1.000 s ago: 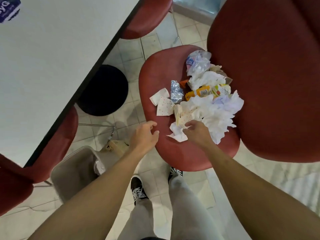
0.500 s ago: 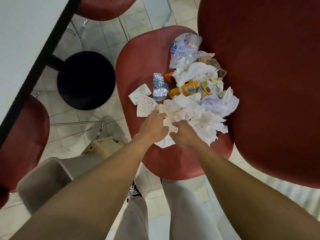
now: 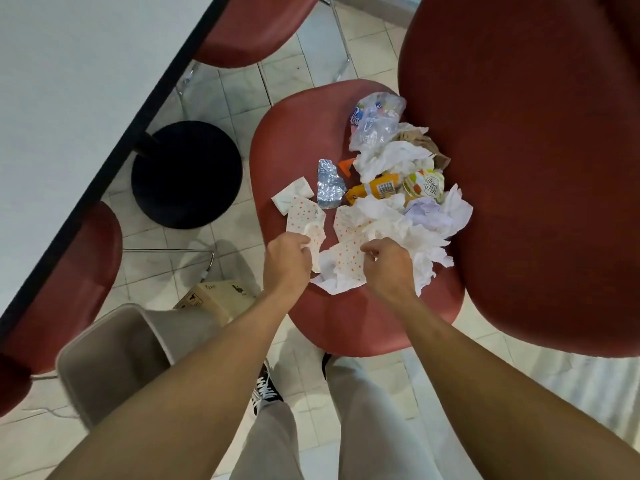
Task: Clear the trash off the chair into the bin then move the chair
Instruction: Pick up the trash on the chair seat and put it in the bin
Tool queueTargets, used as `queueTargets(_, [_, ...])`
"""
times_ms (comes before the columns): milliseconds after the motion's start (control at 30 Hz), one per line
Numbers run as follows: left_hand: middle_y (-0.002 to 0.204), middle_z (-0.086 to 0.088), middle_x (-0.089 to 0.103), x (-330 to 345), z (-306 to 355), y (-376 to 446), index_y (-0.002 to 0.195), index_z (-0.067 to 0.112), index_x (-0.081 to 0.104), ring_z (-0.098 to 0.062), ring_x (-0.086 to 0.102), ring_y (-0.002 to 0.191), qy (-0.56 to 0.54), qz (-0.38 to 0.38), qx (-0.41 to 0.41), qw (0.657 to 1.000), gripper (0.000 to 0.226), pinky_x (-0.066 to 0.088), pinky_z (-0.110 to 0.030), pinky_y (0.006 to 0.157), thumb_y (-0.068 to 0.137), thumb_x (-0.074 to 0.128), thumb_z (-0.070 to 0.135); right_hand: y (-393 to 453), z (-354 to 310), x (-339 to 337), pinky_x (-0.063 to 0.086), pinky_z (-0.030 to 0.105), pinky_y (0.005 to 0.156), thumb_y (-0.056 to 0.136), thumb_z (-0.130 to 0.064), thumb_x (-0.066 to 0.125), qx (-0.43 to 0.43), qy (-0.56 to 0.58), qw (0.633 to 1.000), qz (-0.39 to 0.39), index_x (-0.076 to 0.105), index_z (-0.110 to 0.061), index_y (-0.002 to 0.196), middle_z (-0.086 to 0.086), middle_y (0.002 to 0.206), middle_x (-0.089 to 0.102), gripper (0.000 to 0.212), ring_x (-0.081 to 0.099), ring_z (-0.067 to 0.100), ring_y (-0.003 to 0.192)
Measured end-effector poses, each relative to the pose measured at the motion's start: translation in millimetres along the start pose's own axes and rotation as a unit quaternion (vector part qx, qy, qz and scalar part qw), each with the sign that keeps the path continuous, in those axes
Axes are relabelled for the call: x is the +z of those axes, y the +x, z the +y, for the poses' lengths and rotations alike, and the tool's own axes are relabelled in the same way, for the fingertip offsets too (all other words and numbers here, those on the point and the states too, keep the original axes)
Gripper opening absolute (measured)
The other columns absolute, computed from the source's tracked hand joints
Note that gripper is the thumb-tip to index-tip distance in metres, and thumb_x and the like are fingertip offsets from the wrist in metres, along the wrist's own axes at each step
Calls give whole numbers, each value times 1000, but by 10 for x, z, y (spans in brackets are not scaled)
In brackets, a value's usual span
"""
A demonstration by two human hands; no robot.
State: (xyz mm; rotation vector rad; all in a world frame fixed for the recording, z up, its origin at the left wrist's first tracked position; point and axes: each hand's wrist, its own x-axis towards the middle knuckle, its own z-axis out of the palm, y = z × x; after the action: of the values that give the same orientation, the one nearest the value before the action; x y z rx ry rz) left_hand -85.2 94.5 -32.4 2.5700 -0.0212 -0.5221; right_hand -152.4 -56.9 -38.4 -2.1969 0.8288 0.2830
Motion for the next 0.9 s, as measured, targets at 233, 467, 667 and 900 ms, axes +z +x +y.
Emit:
queueTargets(233, [106, -10, 72, -557, -460, -574, 107, 10, 73, -23, 67, 93, -80, 47, -47, 995, 26, 53, -26, 80, 86, 58, 4, -615, -356, 95, 47, 27, 88, 86, -2, 55, -16, 3, 1000, -4, 71, -10, 103, 6, 106, 71, 26, 64, 23, 100])
queueTargets(467, [107, -5, 73, -1135, -1295, -1097, 111, 16, 72, -20, 68, 92, -94, 80, -111, 986, 25, 53, -27, 79, 88, 62, 11, -1299, -950, 562, 46, 26, 89, 85, -2, 55, -72, -6, 997, -38, 72, -10, 103, 5, 106, 71, 27, 64, 21, 100])
queueTargets(667, [104, -7, 72, -1696, -2199, -1544, 105, 9, 73, -23, 66, 99, -118, 133, -136, 975, 21, 45, -26, 91, 86, 63, 9, -1840, -1564, 1191, 44, 20, 80, 85, -6, 55, -121, -12, 990, -76, 74, -13, 100, 3, 100, 74, 25, 68, 20, 95])
queueTargets(900, [106, -9, 72, -2040, -3039, -1838, 105, 11, 73, -27, 65, 98, -98, 147, -210, 961, 21, 49, -33, 89, 86, 64, 11, -2329, -2154, 1850, 48, 25, 74, 90, -10, 53, -168, -42, 974, -144, 71, -15, 107, 5, 106, 71, 25, 65, 20, 96])
